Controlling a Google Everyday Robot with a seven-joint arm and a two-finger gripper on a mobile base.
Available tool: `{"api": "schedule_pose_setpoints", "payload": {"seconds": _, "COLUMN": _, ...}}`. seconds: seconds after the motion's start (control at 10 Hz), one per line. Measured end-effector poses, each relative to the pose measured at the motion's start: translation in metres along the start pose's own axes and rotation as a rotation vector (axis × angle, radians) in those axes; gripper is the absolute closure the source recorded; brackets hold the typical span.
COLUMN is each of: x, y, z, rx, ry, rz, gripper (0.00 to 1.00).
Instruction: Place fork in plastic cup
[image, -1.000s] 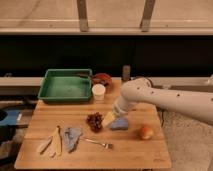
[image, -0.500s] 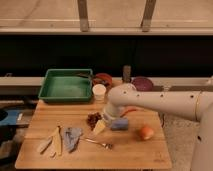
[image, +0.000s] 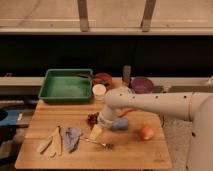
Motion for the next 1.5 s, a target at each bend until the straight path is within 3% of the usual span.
{"api": "schedule_pose_setpoints", "payload": {"seconds": 0.4, "x": -0.001, "y": 0.004, "z": 0.006, "rx": -0.004, "ry": 0.016, "rz": -0.019, "gripper": 0.20}}
{"api": "schedule_pose_setpoints", "payload": {"seconds": 0.8, "x": 0.001, "y": 0.026, "z": 0.028, "rx": -0.043, "ry": 0.043, "rz": -0.062, "gripper": 0.20}}
{"api": "schedule_pose_setpoints", "payload": {"seconds": 1.5, "x": 0.012, "y": 0.035, "z": 0.045, "rx": -0.091, "ry": 0.077, "rz": -0.075, "gripper": 0.20}}
